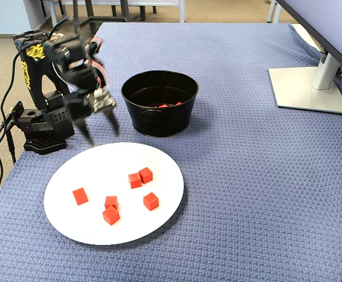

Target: Pick up the red cubes from the white plate and place them in the black recipient

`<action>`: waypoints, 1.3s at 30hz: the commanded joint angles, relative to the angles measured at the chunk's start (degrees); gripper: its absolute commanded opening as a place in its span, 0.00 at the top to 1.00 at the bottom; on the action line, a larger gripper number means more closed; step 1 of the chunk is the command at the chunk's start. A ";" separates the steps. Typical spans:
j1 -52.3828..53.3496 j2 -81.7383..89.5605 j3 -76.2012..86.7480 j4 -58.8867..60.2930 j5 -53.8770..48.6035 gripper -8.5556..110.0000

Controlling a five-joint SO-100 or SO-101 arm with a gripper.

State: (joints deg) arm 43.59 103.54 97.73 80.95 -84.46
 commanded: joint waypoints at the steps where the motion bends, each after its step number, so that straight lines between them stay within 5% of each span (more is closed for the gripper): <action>1: 7.73 -0.97 1.41 -2.90 -13.62 0.75; 14: 16.26 -10.55 10.63 -22.85 -22.15 0.73; 30: 15.29 -14.85 9.58 -24.35 -5.54 0.72; 39: 17.05 -18.11 8.26 -26.37 -7.12 0.72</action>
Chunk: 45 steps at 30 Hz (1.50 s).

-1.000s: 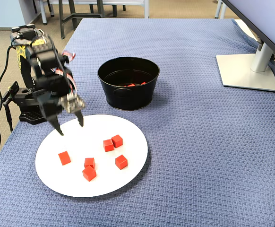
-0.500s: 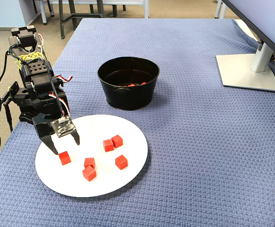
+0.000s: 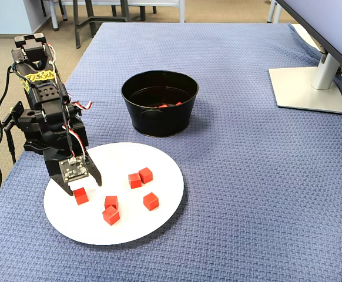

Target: Pick up the red cubes from the white plate and place them in the black recipient

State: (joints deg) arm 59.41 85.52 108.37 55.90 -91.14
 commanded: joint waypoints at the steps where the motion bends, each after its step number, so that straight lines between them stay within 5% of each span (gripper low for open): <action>1: 1.41 -0.44 -2.72 -1.41 -0.53 0.72; 7: 2.02 -2.99 -4.13 -2.46 -1.41 0.73; 16: 1.14 -2.37 -3.08 -4.57 1.93 0.93; 23: -4.31 6.33 -5.89 1.67 14.59 0.93; 35: -30.32 32.70 -11.07 19.07 54.40 0.93; 45: -63.63 34.80 -14.50 14.68 75.67 0.93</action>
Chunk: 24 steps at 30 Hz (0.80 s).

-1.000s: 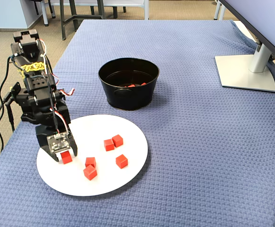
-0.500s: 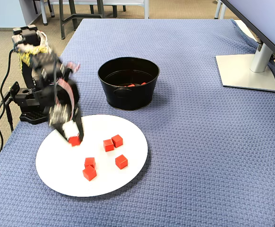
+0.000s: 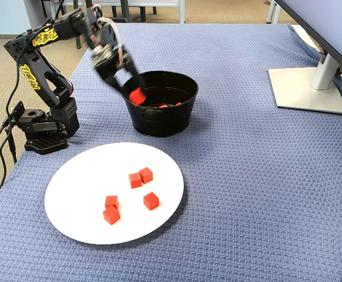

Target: Pick up the red cubes from the white plate and place them in the black recipient

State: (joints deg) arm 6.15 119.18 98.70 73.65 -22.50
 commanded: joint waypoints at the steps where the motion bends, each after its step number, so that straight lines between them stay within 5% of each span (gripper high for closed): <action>1: -13.18 0.26 -4.92 -4.66 8.70 0.93; 5: -21.71 -6.59 -5.80 -13.80 9.93 0.92; 8: -25.40 -14.33 -13.18 -9.67 9.32 0.68; 11: -24.17 -12.39 -14.33 -6.24 8.09 0.64; 24: 23.12 -16.52 -12.92 1.76 -23.38 0.76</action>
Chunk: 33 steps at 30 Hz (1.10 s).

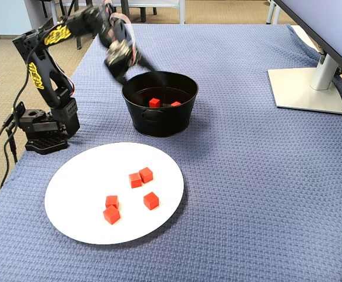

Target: Pick up the red cubes from the white plate and place them in the black recipient

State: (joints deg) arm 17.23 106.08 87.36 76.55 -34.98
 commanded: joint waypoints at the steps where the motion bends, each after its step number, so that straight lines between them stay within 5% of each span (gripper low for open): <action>1: 14.33 -5.71 -1.49 -2.29 -13.71 0.77; 13: 25.40 -21.88 -3.08 -11.43 -28.39 0.72; 25: 26.89 -33.84 -15.56 -12.22 -23.73 0.72; 33: 24.26 -37.71 -14.59 -22.85 -44.03 0.71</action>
State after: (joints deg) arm 42.98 67.68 73.48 59.59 -68.82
